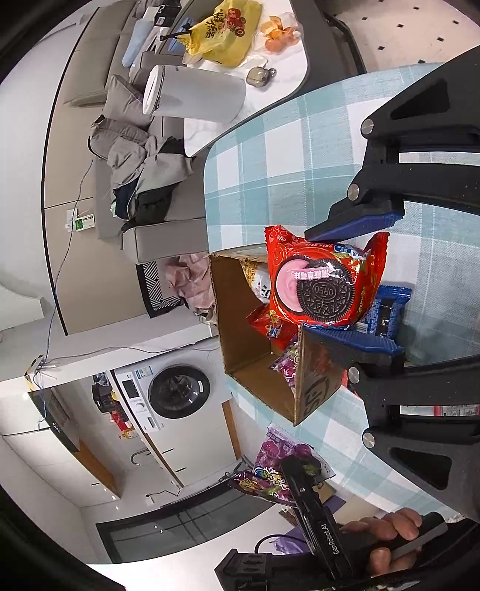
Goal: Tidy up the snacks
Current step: 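Lift both held packs and carry them over the box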
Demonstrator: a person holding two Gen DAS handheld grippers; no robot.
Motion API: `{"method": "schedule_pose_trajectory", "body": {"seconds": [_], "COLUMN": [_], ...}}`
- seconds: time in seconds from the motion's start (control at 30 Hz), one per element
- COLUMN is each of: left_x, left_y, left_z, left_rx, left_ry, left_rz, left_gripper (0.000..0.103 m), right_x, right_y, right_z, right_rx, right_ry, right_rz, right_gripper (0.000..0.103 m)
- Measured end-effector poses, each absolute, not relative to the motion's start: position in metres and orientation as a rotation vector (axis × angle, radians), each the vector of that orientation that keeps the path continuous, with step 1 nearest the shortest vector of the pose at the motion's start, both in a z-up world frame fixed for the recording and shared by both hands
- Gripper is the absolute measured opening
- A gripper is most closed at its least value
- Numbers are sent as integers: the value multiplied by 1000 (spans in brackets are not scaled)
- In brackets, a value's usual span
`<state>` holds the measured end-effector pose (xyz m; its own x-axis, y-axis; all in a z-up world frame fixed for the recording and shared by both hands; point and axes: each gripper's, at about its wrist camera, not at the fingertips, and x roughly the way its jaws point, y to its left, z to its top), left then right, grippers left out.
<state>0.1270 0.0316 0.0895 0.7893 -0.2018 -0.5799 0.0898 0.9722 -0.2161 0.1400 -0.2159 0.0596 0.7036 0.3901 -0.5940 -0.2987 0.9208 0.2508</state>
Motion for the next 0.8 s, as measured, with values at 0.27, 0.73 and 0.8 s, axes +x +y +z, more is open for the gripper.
{"method": "schedule_pose_trajectory", "body": {"seconds": [0.27,0.73,0.8], "left_x": [145,186,193], "left_y": [18,-3,-4], "left_z": [95,90,87], "left_rx": [-158,-130,-127], "left_ry": [642,665,668], "left_rz": [-177,-206,-206], "left_gripper": [47,47,47], "right_x": [151,172,176], "right_y": [-208,-188,-186], "right_z": [64,59,58], "right_rx": [147,166,173], "right_ry": [681,689,690], "right_rz": [408,447,449], "right_gripper": [46,46,46]}}
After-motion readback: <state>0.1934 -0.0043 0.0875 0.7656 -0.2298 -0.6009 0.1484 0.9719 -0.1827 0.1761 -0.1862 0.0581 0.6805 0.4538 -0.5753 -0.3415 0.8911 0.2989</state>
